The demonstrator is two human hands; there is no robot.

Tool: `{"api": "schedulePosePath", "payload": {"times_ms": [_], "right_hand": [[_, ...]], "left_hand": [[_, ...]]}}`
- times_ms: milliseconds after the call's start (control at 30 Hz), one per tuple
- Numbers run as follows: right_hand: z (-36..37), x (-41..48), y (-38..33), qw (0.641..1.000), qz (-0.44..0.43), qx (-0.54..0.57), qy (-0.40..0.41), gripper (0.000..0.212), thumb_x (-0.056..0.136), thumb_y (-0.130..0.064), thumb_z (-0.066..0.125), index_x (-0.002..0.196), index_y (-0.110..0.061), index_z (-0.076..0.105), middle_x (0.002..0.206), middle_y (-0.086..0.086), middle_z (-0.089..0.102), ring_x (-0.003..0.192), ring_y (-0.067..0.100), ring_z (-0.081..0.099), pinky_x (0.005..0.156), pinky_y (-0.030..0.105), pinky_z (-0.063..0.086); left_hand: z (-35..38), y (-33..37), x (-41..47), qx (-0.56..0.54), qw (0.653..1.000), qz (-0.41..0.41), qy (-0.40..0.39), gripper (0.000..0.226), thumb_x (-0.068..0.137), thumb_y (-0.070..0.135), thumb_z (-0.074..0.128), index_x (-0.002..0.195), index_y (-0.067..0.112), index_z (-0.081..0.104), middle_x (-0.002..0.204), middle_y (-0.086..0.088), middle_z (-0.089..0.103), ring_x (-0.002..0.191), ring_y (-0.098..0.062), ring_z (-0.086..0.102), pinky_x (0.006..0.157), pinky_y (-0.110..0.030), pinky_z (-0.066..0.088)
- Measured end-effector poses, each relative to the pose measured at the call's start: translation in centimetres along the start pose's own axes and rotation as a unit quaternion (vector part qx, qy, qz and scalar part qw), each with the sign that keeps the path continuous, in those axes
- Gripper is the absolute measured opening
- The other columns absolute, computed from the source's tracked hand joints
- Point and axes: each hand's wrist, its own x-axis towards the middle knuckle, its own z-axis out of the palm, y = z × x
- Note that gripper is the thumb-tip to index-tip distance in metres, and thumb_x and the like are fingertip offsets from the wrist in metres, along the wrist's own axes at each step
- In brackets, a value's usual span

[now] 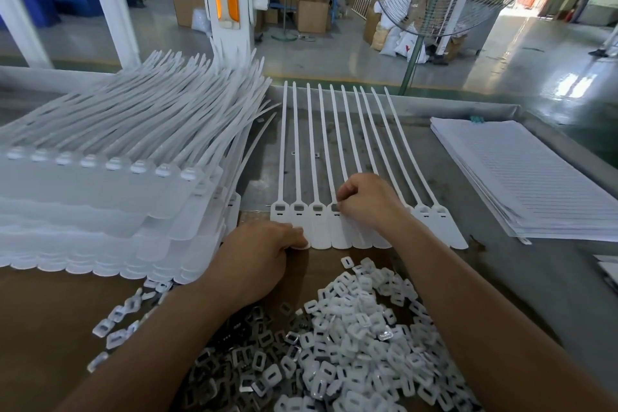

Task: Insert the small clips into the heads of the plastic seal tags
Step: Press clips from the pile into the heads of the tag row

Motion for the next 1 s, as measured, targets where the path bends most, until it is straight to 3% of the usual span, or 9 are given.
{"api": "schedulePosePath", "payload": {"times_ms": [167,233,333,467,600,700,800,900,1000], "right_hand": [[-0.5,-0.1,0.1,1.000,-0.013,0.012,-0.023,0.013,0.083,-0.013,0.062,0.085,-0.020,0.072,0.093,-0.006,0.067,0.077,0.003,0.050,0.058,0.016,0.037],[-0.8,-0.3,0.1,0.999,-0.027,0.029,-0.034,0.014,0.083,-0.011,0.063,0.082,-0.022,0.071,0.090,-0.007,0.067,0.085,0.006,0.057,0.065,0.017,0.042],[-0.9,-0.7,0.1,0.998,-0.053,0.020,-0.035,0.022,0.087,-0.006,0.057,0.095,-0.018,0.073,0.102,-0.004,0.069,0.094,0.008,0.059,0.077,0.020,0.043],[-1.1,-1.0,0.4,0.995,-0.077,-0.025,-0.057,0.036,0.092,-0.001,0.044,0.107,-0.021,0.070,0.116,-0.001,0.065,0.103,0.012,0.058,0.077,0.017,0.040],[-1.8,-1.8,0.0,0.993,-0.095,-0.029,-0.065,0.033,0.093,-0.006,0.047,0.117,-0.020,0.064,0.122,-0.003,0.062,0.110,0.011,0.056,0.085,0.017,0.039],[-2.6,-3.7,-1.3,0.990,-0.128,0.011,-0.064,0.024,0.091,-0.017,0.055,0.111,-0.024,0.066,0.107,-0.013,0.065,0.094,-0.003,0.058,0.085,0.012,0.043],[-3.3,-7.1,-3.4,0.972,-0.198,0.022,-0.126,0.017,0.087,-0.024,0.061,0.101,-0.028,0.068,0.090,-0.021,0.063,0.081,-0.011,0.057,0.069,0.000,0.042],[-3.0,-9.9,-5.2,0.941,-0.268,-0.047,-0.201,0.021,0.087,-0.025,0.060,0.105,-0.023,0.069,0.103,-0.011,0.066,0.083,-0.005,0.053,0.078,0.009,0.041],[-1.5,-11.7,-6.2,0.918,-0.301,-0.085,-0.244,0.024,0.087,-0.027,0.058,0.108,-0.023,0.068,0.108,-0.005,0.064,0.097,0.010,0.054,0.086,0.026,0.043]], "left_hand": [[0.0,0.0,0.0,0.000,1.000,0.004,0.000,0.048,0.083,-0.005,0.042,0.111,0.025,0.066,0.117,0.006,0.064,0.112,-0.008,0.054,0.096,-0.020,0.035],[0.0,-0.1,0.0,0.000,1.000,0.002,0.000,0.048,0.084,-0.004,0.042,0.112,0.026,0.065,0.119,0.007,0.063,0.113,-0.008,0.053,0.098,-0.019,0.034],[0.2,-0.1,0.1,0.000,1.000,0.001,0.001,0.047,0.085,-0.004,0.042,0.113,0.026,0.065,0.121,0.008,0.061,0.116,-0.007,0.052,0.101,-0.020,0.032],[0.1,-0.1,0.1,0.000,1.000,-0.002,-0.005,0.046,0.086,-0.003,0.042,0.112,0.027,0.064,0.118,0.006,0.063,0.113,-0.008,0.054,0.100,-0.023,0.037],[0.1,-0.1,0.1,-0.004,1.000,-0.003,0.000,0.048,0.085,-0.004,0.042,0.115,0.026,0.063,0.124,0.009,0.059,0.119,-0.006,0.049,0.104,-0.021,0.030],[0.2,-0.1,0.1,-0.017,1.000,-0.011,0.007,0.045,0.086,-0.003,0.042,0.114,0.026,0.064,0.127,0.009,0.056,0.120,-0.004,0.047,0.106,-0.021,0.028],[0.0,0.0,0.1,-0.044,0.998,-0.032,0.009,0.042,0.087,-0.001,0.044,0.106,0.027,0.068,0.113,0.008,0.064,0.096,-0.001,0.054,0.092,-0.020,0.040],[0.0,-0.1,0.2,-0.077,0.996,-0.040,0.017,0.044,0.079,-0.006,0.046,0.092,0.026,0.073,0.091,0.011,0.070,0.081,0.001,0.058,0.080,-0.017,0.046],[0.4,-0.2,0.4,-0.084,0.994,-0.061,0.046,0.038,0.082,-0.006,0.050,0.098,0.021,0.072,0.106,0.009,0.068,0.098,0.005,0.054,0.082,0.001,0.032]]}}
